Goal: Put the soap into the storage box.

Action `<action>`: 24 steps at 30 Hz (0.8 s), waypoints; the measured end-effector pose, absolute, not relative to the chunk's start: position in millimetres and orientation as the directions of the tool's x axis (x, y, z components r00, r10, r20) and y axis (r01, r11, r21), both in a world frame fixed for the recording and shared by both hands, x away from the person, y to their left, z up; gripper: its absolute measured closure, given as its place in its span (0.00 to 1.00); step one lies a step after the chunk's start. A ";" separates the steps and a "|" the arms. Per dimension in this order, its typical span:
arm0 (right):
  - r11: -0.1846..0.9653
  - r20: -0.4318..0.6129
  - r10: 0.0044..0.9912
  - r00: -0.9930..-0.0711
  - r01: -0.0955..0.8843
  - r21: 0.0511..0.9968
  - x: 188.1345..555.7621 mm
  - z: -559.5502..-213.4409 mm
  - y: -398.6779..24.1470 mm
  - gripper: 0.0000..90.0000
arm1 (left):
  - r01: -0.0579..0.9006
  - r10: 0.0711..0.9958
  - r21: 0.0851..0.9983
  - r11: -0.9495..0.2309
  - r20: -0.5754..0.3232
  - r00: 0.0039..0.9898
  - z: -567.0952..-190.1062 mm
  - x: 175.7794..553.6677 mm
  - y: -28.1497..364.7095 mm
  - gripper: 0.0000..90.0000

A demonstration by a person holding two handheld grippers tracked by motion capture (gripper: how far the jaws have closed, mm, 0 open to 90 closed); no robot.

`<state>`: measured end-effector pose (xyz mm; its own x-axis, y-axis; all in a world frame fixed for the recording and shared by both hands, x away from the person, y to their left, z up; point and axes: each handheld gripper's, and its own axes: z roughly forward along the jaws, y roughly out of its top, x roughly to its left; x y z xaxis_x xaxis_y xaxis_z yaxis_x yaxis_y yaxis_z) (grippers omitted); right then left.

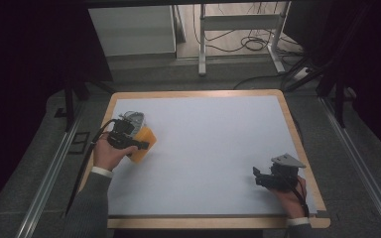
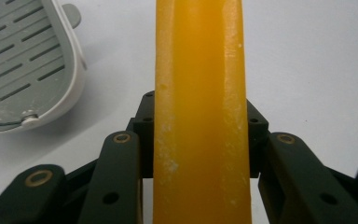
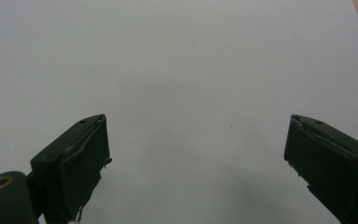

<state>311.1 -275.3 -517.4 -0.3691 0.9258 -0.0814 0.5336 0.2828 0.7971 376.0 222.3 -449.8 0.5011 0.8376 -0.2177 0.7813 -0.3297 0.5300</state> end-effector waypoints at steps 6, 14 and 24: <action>0.286 -0.085 0.925 -0.370 0.534 0.795 311.3 -518.0 -274.8 0.07 | 0.787 0.844 0.528 -0.320 -0.219 0.490 -449.6 378.1 226.2 0.68; 0.284 -0.083 0.926 -0.369 0.534 0.796 311.1 -517.6 -275.0 0.07 | 0.791 0.849 0.523 -0.316 -0.218 0.482 -448.6 382.1 230.9 0.68; 0.283 -0.081 0.926 -0.369 0.534 0.797 310.8 -517.0 -275.1 0.07 | 0.796 0.855 0.529 -0.294 -0.227 0.466 -445.1 385.7 235.5 0.68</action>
